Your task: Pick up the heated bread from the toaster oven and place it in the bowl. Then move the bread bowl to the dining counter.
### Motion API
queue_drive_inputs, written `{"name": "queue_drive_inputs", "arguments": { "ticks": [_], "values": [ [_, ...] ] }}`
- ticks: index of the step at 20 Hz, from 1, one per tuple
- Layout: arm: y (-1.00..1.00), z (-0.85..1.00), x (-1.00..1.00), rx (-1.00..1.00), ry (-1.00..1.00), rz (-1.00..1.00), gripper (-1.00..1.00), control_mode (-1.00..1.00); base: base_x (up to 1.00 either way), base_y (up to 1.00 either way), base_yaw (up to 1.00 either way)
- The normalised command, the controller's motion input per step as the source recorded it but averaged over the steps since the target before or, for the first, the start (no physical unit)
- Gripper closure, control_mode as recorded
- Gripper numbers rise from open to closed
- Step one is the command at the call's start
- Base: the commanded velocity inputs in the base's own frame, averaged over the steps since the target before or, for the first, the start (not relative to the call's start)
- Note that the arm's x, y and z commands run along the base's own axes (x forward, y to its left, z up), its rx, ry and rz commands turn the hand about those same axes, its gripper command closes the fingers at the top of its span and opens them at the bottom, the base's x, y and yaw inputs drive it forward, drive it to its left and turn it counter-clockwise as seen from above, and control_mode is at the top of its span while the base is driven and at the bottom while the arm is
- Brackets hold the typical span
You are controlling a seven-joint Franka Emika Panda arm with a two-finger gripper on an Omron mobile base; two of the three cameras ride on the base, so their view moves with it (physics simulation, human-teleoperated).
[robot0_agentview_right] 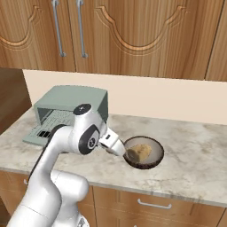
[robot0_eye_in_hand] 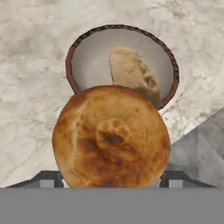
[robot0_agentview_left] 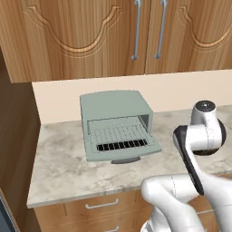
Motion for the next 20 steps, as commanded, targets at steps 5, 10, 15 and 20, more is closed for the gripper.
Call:
{"name": "queue_drive_inputs", "arguments": {
  "ticks": [5,10,15,20],
  "values": [
    [-0.85,-0.03,0.95,0.0,0.01,-0.02,1.0,-1.0,0.0,0.0,0.0],
    [-0.59,-0.24,0.79,0.0,0.03,0.0,1.0,-1.0,0.0,0.0,0.0],
    [-0.21,-0.27,0.49,0.0,0.01,0.0,-1.0,-1.0,0.0,0.0,0.0],
    [0.0,0.0,0.06,0.0,0.02,0.0,-1.0,-1.0,0.0,0.0,0.0]
  ]
}}
